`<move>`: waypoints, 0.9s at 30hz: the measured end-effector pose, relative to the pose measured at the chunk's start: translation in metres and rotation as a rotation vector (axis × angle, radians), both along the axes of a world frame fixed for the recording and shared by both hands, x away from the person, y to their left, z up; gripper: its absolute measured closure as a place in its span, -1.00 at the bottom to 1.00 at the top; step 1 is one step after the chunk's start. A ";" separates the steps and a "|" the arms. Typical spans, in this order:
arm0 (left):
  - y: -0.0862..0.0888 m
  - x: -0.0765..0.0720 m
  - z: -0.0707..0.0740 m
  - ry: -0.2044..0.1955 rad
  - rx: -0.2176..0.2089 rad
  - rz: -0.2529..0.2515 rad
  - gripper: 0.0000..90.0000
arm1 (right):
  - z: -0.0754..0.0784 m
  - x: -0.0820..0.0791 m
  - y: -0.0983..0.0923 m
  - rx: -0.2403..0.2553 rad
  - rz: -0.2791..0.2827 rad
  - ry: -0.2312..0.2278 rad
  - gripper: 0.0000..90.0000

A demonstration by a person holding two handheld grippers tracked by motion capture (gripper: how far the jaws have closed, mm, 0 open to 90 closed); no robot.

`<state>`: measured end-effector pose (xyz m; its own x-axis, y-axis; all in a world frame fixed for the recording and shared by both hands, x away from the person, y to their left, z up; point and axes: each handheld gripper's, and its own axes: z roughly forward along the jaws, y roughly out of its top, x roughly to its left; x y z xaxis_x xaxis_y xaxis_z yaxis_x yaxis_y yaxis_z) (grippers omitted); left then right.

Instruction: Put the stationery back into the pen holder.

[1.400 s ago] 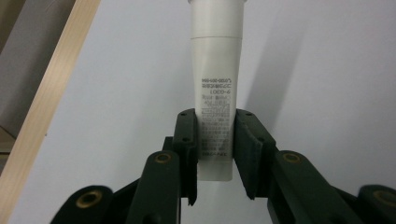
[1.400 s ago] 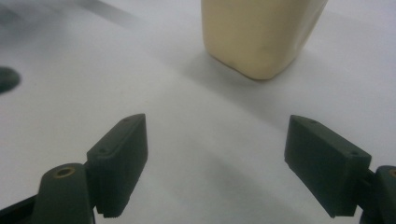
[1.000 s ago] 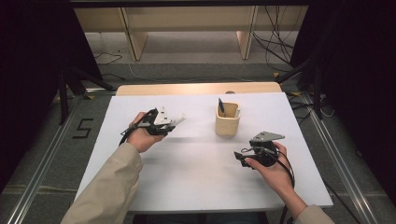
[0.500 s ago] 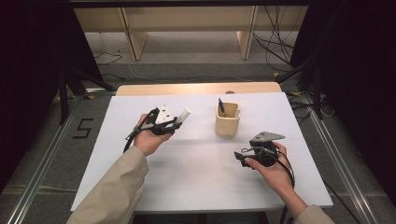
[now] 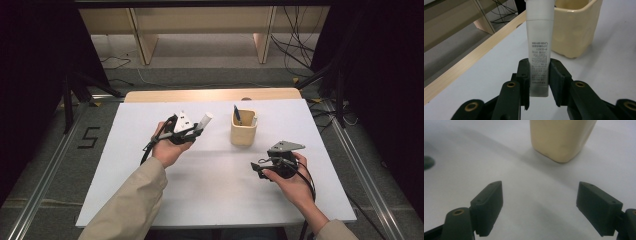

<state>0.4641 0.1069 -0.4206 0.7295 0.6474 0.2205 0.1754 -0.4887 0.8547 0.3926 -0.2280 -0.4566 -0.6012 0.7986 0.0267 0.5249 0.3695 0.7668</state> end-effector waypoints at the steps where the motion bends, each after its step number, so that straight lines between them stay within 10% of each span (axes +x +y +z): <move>1: -0.002 0.000 0.001 -0.003 -0.004 -0.001 0.59 | 0.000 0.000 0.000 -0.001 -0.002 -0.001 -0.51; 27: -0.035 0.003 0.012 -0.043 -0.048 -0.029 0.59 | -0.001 0.000 0.000 0.004 -0.004 0.003 -0.51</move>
